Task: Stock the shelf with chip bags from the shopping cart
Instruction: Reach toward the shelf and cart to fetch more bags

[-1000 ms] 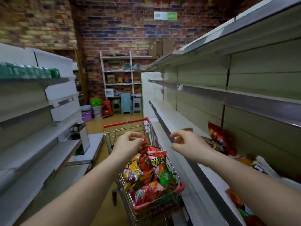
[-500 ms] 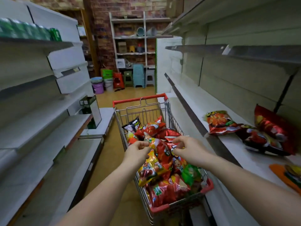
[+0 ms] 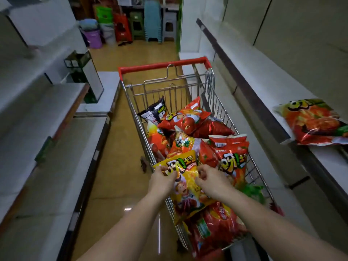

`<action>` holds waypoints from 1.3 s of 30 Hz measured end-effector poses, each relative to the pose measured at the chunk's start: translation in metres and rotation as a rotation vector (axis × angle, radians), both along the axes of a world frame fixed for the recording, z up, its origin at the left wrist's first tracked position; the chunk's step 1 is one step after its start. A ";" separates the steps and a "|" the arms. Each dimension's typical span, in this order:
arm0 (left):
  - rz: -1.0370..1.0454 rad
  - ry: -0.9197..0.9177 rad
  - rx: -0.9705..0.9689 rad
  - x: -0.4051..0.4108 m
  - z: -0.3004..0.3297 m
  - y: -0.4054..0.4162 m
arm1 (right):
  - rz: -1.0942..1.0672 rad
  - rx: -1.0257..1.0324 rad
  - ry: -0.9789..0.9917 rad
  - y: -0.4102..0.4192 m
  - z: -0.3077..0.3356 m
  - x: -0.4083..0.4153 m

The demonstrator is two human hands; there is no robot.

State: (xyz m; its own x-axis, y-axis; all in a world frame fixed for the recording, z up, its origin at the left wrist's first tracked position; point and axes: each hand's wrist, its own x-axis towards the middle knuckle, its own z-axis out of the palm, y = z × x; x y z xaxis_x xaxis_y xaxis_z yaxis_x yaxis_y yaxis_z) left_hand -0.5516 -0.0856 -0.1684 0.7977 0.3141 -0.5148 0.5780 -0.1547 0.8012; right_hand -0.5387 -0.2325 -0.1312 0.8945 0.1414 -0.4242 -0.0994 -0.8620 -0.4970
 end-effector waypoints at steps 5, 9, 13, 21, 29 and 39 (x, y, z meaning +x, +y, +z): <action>0.122 0.066 -0.090 0.009 -0.029 -0.008 | -0.021 0.000 0.017 0.000 -0.034 0.010; 0.215 0.113 -0.079 0.012 -0.038 -0.012 | -0.035 0.043 0.036 0.004 -0.046 0.010; 0.271 0.136 -0.110 0.013 -0.047 -0.013 | -0.057 0.129 0.097 0.004 -0.054 0.012; 0.321 0.068 -0.204 0.003 -0.039 -0.023 | -0.301 0.589 0.241 -0.010 -0.055 0.013; 0.185 -0.078 -0.307 0.009 -0.010 -0.021 | -0.146 0.729 0.176 -0.028 -0.032 0.023; 0.336 -0.135 -0.275 0.002 -0.022 -0.020 | -0.212 0.300 -0.218 -0.062 -0.047 0.026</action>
